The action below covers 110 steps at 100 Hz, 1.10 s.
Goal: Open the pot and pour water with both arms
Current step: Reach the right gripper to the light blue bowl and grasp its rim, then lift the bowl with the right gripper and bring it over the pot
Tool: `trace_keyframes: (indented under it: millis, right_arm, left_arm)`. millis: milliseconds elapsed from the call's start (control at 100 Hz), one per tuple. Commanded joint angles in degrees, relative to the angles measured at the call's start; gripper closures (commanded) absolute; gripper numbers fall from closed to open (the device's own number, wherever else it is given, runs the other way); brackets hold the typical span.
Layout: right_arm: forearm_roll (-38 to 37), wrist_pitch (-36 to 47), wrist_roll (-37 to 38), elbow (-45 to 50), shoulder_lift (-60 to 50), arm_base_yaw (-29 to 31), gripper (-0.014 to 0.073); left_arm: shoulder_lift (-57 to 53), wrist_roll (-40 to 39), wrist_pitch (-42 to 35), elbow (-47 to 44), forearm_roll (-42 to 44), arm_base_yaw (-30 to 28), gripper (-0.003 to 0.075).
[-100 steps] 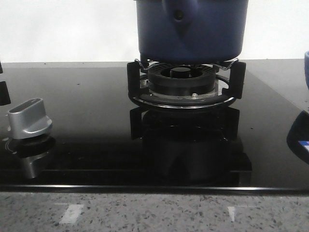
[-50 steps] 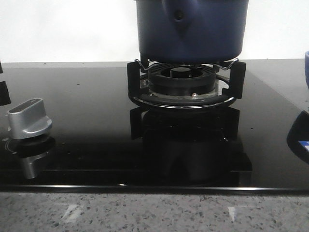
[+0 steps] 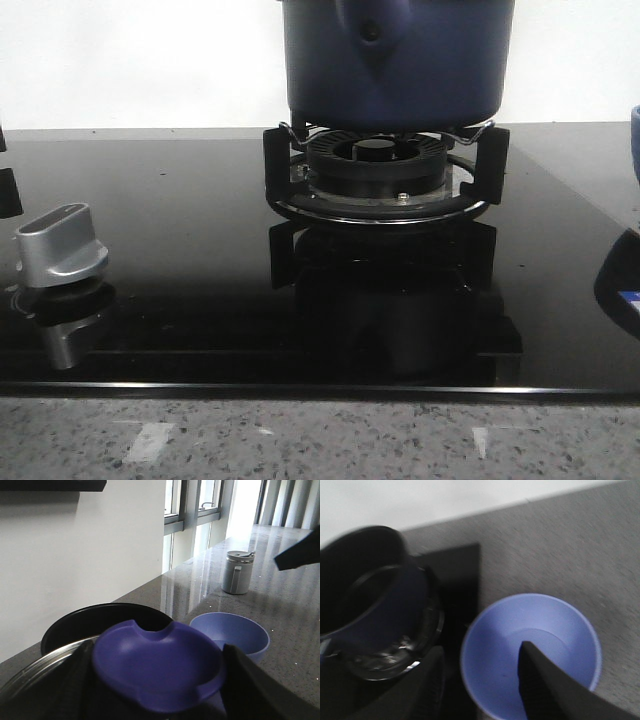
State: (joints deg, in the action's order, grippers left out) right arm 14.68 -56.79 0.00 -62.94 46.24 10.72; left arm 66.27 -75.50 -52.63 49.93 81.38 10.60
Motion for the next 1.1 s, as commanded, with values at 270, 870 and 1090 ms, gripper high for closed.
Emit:
trace_keyframes:
  millis: [270,870,1090]
  right_arm:
    - [-10.65,-6.65,7.74,-10.98,19.12,5.86,0.0293]
    - [-5.61,-4.63,7.74,1.81,24.0,10.2,0.0293]
    - [0.29,0.18,7.74,5.63,24.0,10.2,0.0294]
  left_arm:
    - [-1.66,0.83,-2.11,1.66,-7.35,0.8,0.0417]
    - [-1.66,0.91,-2.33,1.66,-7.57,0.8,0.0417]
    - [-1.66,0.91,-2.33,1.66,-7.57,0.8,0.0417]
